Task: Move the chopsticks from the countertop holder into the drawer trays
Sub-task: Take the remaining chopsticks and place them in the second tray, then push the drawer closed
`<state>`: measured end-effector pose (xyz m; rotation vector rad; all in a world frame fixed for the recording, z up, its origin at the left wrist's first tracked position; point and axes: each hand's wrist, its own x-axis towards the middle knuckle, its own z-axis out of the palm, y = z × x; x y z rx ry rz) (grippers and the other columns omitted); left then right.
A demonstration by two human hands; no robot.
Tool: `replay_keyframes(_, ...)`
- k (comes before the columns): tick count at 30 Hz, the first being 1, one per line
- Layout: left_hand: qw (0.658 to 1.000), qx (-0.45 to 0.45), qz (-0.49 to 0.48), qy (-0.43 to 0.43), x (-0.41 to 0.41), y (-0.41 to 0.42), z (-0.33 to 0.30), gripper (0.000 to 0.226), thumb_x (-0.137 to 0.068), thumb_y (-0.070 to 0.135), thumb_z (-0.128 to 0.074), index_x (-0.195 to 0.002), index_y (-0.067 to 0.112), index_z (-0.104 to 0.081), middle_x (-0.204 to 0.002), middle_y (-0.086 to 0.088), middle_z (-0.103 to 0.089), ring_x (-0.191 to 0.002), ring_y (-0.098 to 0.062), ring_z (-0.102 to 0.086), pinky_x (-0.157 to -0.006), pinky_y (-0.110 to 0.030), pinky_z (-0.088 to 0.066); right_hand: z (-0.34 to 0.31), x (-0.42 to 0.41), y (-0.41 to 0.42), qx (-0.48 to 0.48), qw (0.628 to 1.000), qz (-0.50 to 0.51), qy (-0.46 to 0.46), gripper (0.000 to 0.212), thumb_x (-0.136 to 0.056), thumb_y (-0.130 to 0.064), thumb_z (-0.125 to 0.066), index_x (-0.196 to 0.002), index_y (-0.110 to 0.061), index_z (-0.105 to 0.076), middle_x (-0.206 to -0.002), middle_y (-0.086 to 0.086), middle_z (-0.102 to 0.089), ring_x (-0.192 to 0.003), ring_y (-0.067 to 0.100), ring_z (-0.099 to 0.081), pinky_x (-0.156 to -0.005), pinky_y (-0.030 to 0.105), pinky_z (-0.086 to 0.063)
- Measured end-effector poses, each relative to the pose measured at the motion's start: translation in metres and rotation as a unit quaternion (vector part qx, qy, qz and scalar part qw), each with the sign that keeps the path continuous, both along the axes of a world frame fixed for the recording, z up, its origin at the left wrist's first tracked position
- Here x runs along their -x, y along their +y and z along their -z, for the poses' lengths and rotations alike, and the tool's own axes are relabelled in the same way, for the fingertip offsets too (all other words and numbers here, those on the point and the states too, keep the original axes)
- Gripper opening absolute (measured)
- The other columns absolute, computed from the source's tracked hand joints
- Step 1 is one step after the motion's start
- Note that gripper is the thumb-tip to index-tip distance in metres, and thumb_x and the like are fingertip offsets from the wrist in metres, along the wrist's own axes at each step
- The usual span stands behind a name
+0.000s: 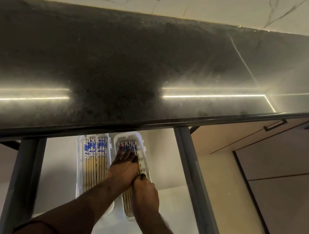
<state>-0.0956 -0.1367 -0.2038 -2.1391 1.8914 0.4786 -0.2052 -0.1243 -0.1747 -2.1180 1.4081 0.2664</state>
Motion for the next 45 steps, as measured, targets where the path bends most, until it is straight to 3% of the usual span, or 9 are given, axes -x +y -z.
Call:
replay_keyframes(12, 0.992, 0.111, -0.038, 0.052, 0.006, 0.024, -0.033, 0.063, -0.093, 0.027, -0.052, -0.149, 0.013, -0.026, -0.158, -0.007, -0.028, -0.149, -0.026, -0.013, -0.109, -0.042, 0.015, -0.047, 0.029, -0.011, 0.046, 0.997, -0.037, -0.049, 0.028, -0.094, -0.034, -0.058, -0.117, -0.018, -0.061, -0.113, 0.004, -0.070, -0.093, 0.024, -0.069, -0.083, 0.033, -0.055)
replay_keyframes(18, 0.988, 0.135, -0.064, 0.045, 0.017, 0.061, -0.073, 0.068, -0.096, 0.033, -0.048, -0.152, 0.014, -0.014, -0.161, -0.007, -0.017, -0.149, -0.027, -0.008, -0.107, -0.043, 0.015, -0.081, 0.045, 0.004, 0.060, 0.994, -0.055, -0.071, 0.032, -0.093, -0.036, -0.060, -0.119, -0.019, -0.062, -0.114, 0.003, -0.071, -0.091, 0.022, -0.071, -0.082, 0.033, -0.056)
replay_keyframes(26, 0.964, 0.220, -0.138, 0.048, 0.047, 0.131, -0.129, 0.066, -0.096, 0.037, -0.049, -0.151, 0.014, -0.021, -0.159, -0.009, -0.024, -0.148, -0.030, -0.016, -0.117, -0.048, -0.002, -0.129, 0.077, 0.055, 0.121, 0.976, -0.083, -0.163, 0.043, -0.092, -0.032, -0.063, -0.131, -0.016, -0.056, -0.122, 0.006, -0.068, -0.096, 0.028, -0.072, -0.085, 0.040, -0.059)
replay_keyframes(33, 0.942, 0.285, -0.179, 0.024, 0.092, 0.205, -0.186, 0.061, -0.100, 0.034, -0.041, -0.152, 0.016, -0.014, -0.161, -0.007, -0.017, -0.149, -0.026, -0.010, -0.118, -0.046, 0.003, -0.182, 0.123, 0.113, 0.184, 0.944, -0.107, -0.251, 0.035, -0.092, -0.026, -0.063, -0.126, -0.016, -0.061, -0.119, 0.007, -0.071, -0.094, 0.027, -0.072, -0.080, 0.039, -0.059)
replay_keyframes(36, 0.930, 0.314, -0.191, 0.018, 0.105, 0.233, -0.206, 0.060, -0.100, 0.033, -0.038, -0.152, 0.015, -0.014, -0.162, -0.007, -0.014, -0.149, -0.025, -0.008, -0.118, -0.044, 0.007, -0.200, 0.133, 0.134, 0.190, 0.937, -0.100, -0.275, 0.037, -0.093, -0.029, -0.062, -0.127, -0.018, -0.060, -0.122, 0.004, -0.069, -0.097, 0.023, -0.072, -0.085, 0.039, -0.058)
replay_keyframes(42, 0.914, 0.339, -0.222, 0.022, 0.118, 0.295, -0.198, 0.061, -0.100, 0.035, -0.038, -0.152, 0.012, -0.016, -0.161, -0.009, -0.013, -0.149, -0.026, -0.006, -0.117, -0.041, 0.006, -0.207, 0.146, 0.180, 0.196, 0.933, -0.101, -0.284, 0.037, -0.096, -0.034, -0.057, -0.130, -0.021, -0.056, -0.127, 0.000, -0.067, -0.105, 0.019, -0.069, -0.094, 0.037, -0.053)
replay_keyframes(45, 0.918, 0.322, -0.231, 0.033, 0.126, 0.331, -0.171, 0.064, -0.100, 0.042, -0.034, -0.152, 0.012, -0.012, -0.159, -0.005, -0.003, -0.149, -0.023, -0.003, -0.118, -0.040, 0.004, -0.191, 0.157, 0.202, 0.197, 0.933, -0.095, -0.287, 0.034, -0.095, -0.038, -0.056, -0.124, -0.020, -0.060, -0.115, 0.001, -0.072, -0.098, 0.016, -0.069, -0.083, 0.027, -0.051)
